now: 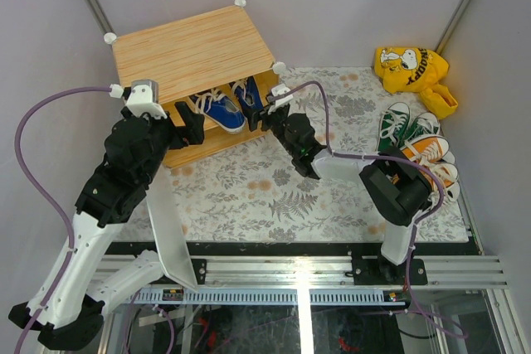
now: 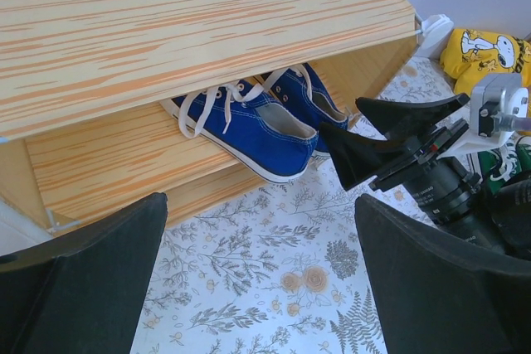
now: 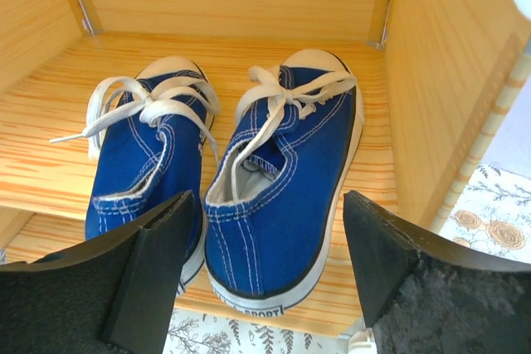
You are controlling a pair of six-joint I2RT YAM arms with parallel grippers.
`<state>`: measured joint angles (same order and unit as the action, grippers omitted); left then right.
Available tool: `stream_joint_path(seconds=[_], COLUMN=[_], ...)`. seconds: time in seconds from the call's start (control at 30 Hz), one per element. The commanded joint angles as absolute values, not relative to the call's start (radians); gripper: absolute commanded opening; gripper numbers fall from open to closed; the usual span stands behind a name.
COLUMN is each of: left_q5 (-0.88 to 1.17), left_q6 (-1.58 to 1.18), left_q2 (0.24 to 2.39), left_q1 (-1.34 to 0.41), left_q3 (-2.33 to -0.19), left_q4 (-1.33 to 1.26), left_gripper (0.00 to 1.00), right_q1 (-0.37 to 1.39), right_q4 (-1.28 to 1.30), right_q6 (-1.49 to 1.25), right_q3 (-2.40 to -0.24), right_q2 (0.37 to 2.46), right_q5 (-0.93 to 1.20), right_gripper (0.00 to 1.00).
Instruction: Place and organize the shoes in the shoe cabinet
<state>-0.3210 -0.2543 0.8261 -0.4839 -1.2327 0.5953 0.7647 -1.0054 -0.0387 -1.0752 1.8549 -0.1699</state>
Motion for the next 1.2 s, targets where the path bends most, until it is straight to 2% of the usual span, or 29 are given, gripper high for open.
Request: stream_joint_path(seconds=[0.0, 0.2, 0.4, 0.53, 0.6, 0.8, 1.17], left_q5=[-0.321, -0.319, -0.316, -0.313, -0.313, -0.32, -0.325], left_q6=[-0.236, -0.236, -0.238, -0.239, -0.239, -0.238, -0.237], left_q2=[0.82, 0.816, 0.816, 0.82, 0.82, 0.813, 0.811], left_q1=[-0.488, -0.487, -0.488, -0.487, -0.488, -0.488, -0.488], left_q3=[-1.225, -1.224, -1.226, -1.227, -1.229, -1.23, -1.222], left_q4=[0.552, 0.554, 0.554, 0.553, 0.553, 0.558, 0.557], left_gripper=[0.94, 0.94, 0.94, 0.94, 0.94, 0.94, 0.94], right_q1=[0.762, 0.759, 0.756, 0.746, 0.743, 0.741, 0.741], right_q4=[-1.029, -0.96, -0.958, -0.972, -0.98, -1.004, -0.95], right_q6=[-0.026, -0.035, -0.041, -0.037, -0.033, 0.037, 0.253], right_q3=[-1.139, -1.178, -1.172, -1.198, -1.226, -1.307, -1.41], right_q2=[1.876, 1.894, 1.902, 1.917, 1.928, 1.957, 2.023], right_q5=[-0.182, -0.16, -0.152, -0.154, -0.176, -0.249, -0.342], right_gripper=[0.76, 0.67, 0.36, 0.09, 0.04, 0.0, 0.01])
